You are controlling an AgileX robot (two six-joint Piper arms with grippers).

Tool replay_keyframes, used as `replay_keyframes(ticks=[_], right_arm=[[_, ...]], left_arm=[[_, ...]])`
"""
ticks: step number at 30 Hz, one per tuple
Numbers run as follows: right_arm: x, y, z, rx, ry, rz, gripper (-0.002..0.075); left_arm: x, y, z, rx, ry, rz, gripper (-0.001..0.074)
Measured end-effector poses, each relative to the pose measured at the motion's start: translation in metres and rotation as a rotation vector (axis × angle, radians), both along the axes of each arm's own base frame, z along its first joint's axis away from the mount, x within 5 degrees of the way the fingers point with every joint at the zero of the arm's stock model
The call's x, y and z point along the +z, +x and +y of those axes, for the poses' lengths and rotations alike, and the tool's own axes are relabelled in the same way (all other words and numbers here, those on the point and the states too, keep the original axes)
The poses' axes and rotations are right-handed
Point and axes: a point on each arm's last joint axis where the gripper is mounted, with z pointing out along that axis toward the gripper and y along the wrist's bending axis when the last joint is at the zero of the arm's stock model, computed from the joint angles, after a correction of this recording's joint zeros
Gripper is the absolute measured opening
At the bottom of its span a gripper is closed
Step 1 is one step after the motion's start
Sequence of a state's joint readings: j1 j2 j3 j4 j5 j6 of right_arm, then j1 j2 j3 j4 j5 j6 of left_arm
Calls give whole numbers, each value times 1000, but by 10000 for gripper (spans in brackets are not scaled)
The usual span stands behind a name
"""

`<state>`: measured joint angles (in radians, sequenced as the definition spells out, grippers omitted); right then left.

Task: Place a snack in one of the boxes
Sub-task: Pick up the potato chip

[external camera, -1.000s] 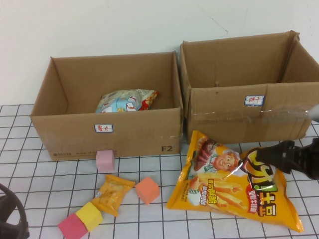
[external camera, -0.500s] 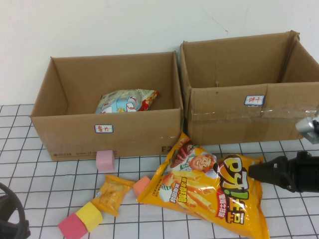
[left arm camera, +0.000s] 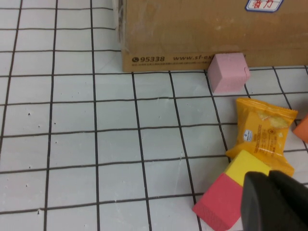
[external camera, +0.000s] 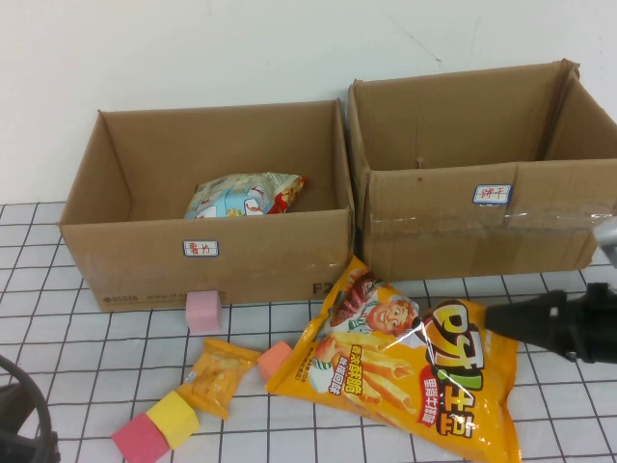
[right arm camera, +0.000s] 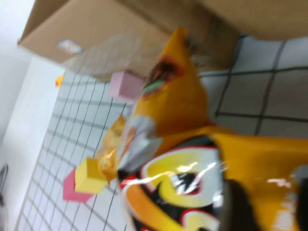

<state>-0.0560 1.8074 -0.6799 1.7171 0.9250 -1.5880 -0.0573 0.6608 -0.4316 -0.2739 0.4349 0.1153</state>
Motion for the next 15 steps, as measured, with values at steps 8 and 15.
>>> replay_keyframes(ticks=[8, 15], right_arm=[[-1, 5, -33, -109, -21, -10, 608], [-11, 5, -28, -50, -19, -33, 630]], left_arm=[[-1, -1, 0, -8, 7, 12, -1], [-1, -1, 0, -8, 7, 12, -1]])
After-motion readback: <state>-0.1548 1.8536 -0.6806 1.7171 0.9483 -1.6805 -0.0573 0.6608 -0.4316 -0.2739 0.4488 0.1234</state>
